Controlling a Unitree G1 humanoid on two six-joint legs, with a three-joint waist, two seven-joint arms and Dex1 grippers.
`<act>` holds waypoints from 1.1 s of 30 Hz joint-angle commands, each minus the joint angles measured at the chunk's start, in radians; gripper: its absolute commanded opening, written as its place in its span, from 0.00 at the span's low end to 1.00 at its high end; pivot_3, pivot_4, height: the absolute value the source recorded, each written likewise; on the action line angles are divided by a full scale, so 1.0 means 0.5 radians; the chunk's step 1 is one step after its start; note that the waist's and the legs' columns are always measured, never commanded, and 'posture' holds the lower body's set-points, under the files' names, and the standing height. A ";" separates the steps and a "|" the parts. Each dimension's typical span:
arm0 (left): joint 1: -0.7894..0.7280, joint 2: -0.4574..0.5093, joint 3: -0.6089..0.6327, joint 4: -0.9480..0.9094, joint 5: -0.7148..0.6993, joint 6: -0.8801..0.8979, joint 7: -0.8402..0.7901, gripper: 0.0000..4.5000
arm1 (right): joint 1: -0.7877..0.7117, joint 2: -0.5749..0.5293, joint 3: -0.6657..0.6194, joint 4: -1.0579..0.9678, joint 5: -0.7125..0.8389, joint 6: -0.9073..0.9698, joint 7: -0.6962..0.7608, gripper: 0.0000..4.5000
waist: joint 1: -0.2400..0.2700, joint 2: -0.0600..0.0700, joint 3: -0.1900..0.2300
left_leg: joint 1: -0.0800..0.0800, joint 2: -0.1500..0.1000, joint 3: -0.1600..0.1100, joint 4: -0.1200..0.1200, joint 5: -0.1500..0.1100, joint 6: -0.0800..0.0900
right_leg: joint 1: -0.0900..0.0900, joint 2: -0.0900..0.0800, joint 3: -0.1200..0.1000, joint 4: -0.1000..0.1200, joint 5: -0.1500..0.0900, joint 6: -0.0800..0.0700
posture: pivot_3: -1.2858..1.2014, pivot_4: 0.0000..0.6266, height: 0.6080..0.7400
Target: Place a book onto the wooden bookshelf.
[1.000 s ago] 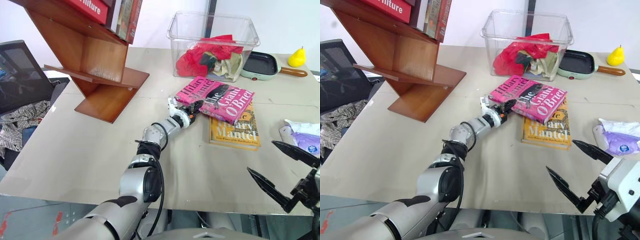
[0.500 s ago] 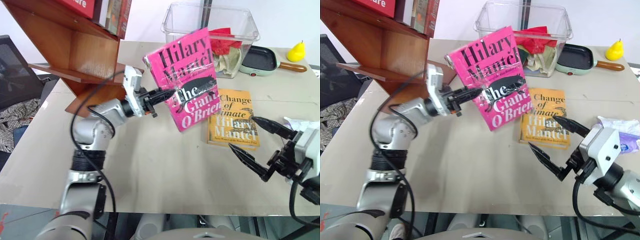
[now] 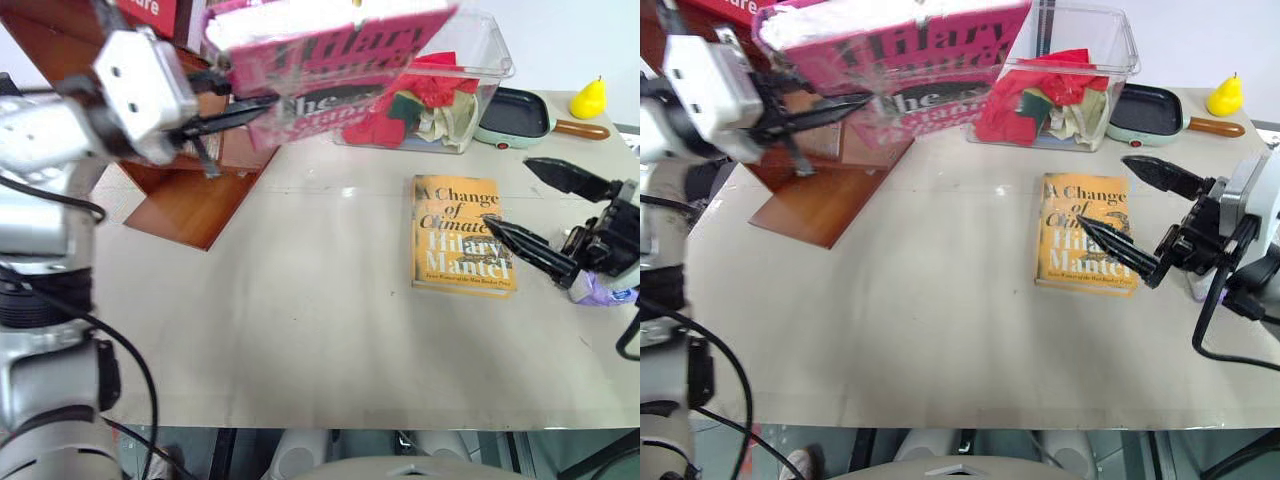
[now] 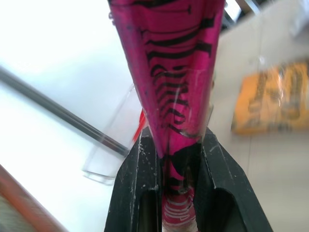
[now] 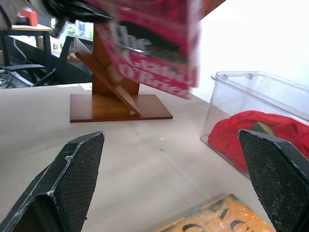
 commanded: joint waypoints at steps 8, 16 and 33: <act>-0.137 0.688 0.066 0.774 0.507 -0.900 -0.097 0.05 | -0.258 0.132 0.193 0.131 -0.134 0.073 0.227 1.00 | -0.018 0.002 0.013 | 0.000 0.001 -0.001 0.002 -0.005 0.008 | 0.000 0.004 -0.001 0.004 0.000 0.001 | 0.52 0.24 1.00; -0.495 0.779 -0.240 1.352 0.701 -1.189 -0.173 0.05 | -0.225 0.157 0.124 0.059 -0.171 0.141 0.246 1.00 | -0.048 0.000 0.013 | 0.011 0.001 0.013 0.008 -0.005 0.009 | 0.000 0.008 0.002 0.030 -0.001 0.000 | 0.52 0.24 1.00; -0.211 1.224 0.085 1.047 0.455 -0.833 -0.287 0.05 | -0.508 0.284 0.308 0.294 -0.309 0.135 0.446 1.00 | -0.102 -0.010 0.021 | 0.002 0.018 0.029 0.007 -0.006 0.010 | -0.022 0.020 0.027 0.030 0.000 0.000 | 0.52 0.24 1.00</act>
